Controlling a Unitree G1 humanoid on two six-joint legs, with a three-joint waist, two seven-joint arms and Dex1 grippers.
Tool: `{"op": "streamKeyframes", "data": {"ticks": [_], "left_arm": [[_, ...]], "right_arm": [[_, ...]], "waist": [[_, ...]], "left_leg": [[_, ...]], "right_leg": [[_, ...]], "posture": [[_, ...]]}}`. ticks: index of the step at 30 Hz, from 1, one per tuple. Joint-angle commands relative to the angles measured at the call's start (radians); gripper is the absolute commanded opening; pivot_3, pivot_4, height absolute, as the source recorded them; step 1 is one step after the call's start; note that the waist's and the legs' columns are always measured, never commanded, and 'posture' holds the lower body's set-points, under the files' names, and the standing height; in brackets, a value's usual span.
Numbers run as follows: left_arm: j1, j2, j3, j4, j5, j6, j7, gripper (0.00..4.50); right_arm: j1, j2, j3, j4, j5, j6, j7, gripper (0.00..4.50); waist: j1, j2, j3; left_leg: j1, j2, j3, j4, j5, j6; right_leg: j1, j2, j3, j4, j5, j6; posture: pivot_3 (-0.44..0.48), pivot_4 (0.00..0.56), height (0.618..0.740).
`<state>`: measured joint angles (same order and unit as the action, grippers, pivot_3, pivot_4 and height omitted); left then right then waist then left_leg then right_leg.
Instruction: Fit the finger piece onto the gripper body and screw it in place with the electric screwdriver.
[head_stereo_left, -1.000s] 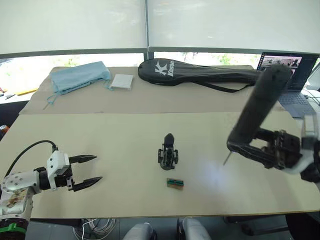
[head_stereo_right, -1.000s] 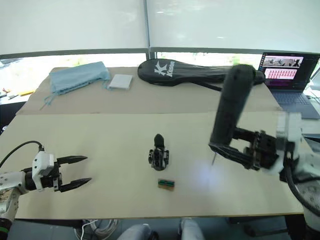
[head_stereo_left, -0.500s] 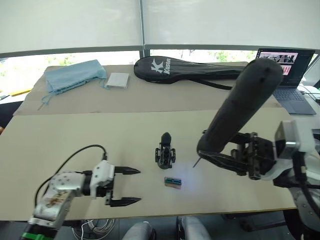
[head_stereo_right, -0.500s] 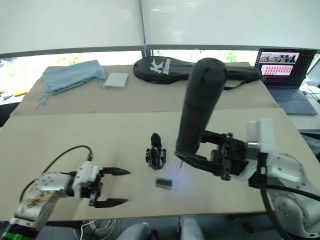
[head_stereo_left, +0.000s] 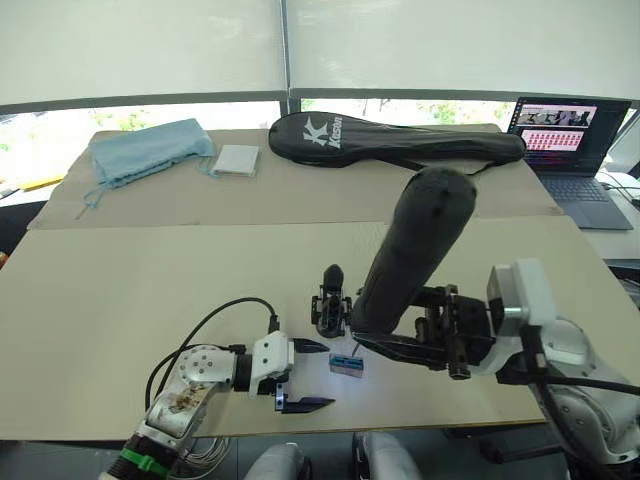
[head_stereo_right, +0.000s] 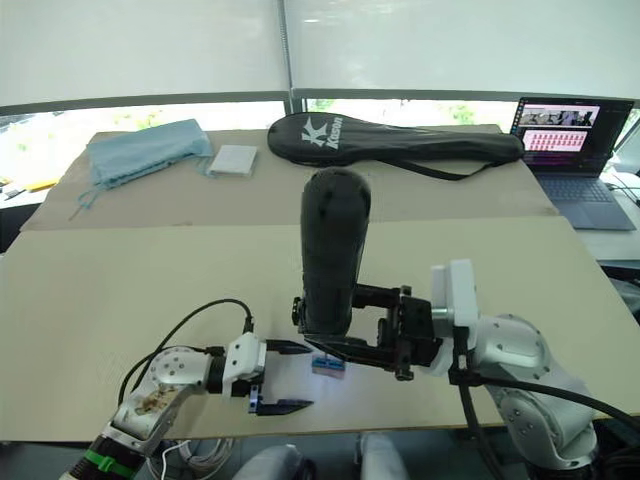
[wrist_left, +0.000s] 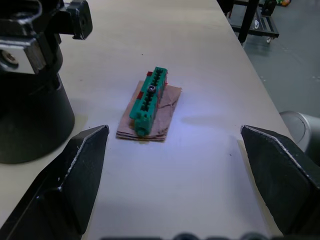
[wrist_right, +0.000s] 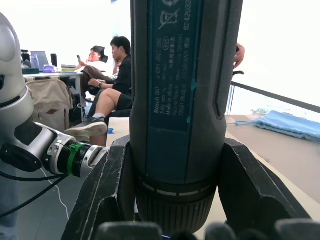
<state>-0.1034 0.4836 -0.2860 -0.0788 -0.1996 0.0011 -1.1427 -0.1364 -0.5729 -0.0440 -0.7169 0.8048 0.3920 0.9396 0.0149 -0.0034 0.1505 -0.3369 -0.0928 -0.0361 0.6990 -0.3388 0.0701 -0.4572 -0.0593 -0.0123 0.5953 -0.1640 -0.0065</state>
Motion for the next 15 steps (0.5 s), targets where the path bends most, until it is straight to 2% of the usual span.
{"op": "streamKeyframes", "data": {"ticks": [1,15], "left_arm": [[-0.008,-0.011,-0.016,0.014,0.010,-0.003,0.020,4.45],[-0.018,-0.029,-0.073,0.010,0.024,0.028,0.028,4.45]], "right_arm": [[-0.017,0.014,0.004,-0.007,-0.018,-0.059,0.006,1.90],[-0.005,0.051,0.100,0.073,-0.152,-0.136,0.043,1.90]], "waist": [[0.001,0.000,0.000],[0.004,0.001,0.000]], "left_leg": [[0.000,0.000,0.000,0.000,0.000,0.000],[0.000,0.000,0.000,0.002,0.000,0.000]], "right_leg": [[0.000,0.000,0.000,0.000,0.000,0.000],[0.001,0.000,0.000,0.001,0.000,0.000]], "posture": [[0.000,0.150,0.740],[0.000,0.150,0.740]]}}
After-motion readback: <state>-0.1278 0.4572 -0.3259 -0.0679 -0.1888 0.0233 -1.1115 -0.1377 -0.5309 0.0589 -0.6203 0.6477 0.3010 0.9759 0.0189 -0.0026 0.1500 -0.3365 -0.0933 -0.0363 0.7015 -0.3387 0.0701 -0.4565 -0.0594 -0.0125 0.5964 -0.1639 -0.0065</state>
